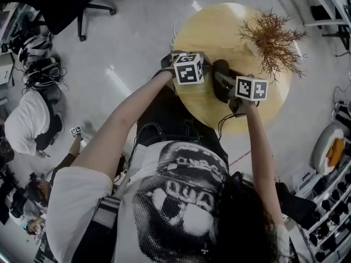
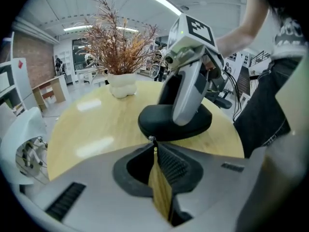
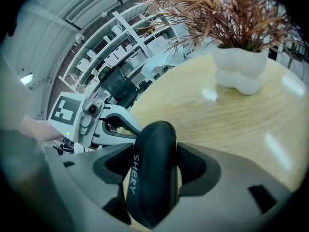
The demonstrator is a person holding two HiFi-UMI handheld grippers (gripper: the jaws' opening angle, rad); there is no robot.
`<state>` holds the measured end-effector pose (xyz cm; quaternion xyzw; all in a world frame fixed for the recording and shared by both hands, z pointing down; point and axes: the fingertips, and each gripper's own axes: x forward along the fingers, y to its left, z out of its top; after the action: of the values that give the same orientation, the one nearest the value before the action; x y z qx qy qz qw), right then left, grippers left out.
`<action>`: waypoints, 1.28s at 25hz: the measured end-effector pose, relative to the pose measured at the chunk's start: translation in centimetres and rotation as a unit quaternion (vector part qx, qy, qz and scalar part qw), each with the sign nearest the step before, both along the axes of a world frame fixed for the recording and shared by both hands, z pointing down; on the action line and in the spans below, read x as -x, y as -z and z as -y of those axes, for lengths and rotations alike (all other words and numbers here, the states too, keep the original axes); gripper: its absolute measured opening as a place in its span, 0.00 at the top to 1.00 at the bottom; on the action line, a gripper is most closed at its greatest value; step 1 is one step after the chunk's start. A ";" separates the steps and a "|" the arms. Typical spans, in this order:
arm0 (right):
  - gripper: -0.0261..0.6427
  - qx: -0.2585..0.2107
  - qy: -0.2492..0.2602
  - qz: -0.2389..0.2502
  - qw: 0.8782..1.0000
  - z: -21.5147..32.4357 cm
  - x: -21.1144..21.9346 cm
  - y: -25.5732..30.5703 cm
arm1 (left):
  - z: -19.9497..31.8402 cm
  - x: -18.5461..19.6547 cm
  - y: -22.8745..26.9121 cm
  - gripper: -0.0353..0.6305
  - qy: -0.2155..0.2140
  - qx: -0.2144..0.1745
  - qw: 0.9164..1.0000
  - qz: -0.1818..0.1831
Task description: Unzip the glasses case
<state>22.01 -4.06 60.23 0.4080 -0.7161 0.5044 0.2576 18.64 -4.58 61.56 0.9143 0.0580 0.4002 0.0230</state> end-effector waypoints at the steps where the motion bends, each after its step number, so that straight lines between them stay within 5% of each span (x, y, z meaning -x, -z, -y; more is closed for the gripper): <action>1: 0.53 0.001 0.001 0.000 1.000 0.0 0.0 0.0 | 0.2 -0.1 -0.1 0.91 0.000 -0.017 1.000 0.001; 4: 0.53 0.002 0.003 0.002 1.000 0.0 0.1 0.0 | 0.9 -0.3 -0.4 0.90 0.001 -0.081 0.997 0.006; 10: 0.53 -0.005 0.005 -0.006 1.000 0.0 0.2 0.0 | 0.3 -0.6 -0.4 0.75 -0.024 -0.120 0.992 0.013; 16: 0.53 -0.009 0.003 -0.011 1.000 0.0 0.1 0.0 | 0.8 -0.5 -0.8 0.91 -0.056 -0.145 0.987 0.028; 19: 0.53 -0.012 -0.001 -0.013 1.000 0.0 0.1 0.0 | 0.8 -0.5 -0.5 0.93 -0.075 -0.122 0.989 0.036; 24: 0.53 -0.016 -0.012 -0.015 1.000 0.1 0.1 0.1 | -0.6 0.0 -0.5 0.93 -0.090 -0.030 0.995 0.040; 27: 0.53 -0.015 -0.027 -0.013 0.999 0.0 -0.1 0.0 | -2.8 0.0 -0.6 0.93 -0.113 -0.019 0.993 0.041; 32: 0.53 0.015 -0.118 0.026 0.993 -0.2 -0.1 -0.3 | -4.9 0.8 -0.7 0.93 -0.071 0.013 0.997 0.025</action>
<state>22.13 -3.88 60.57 0.4724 -0.6620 0.5521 0.1838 17.81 0.34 62.29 0.8973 0.1274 0.4226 0.0081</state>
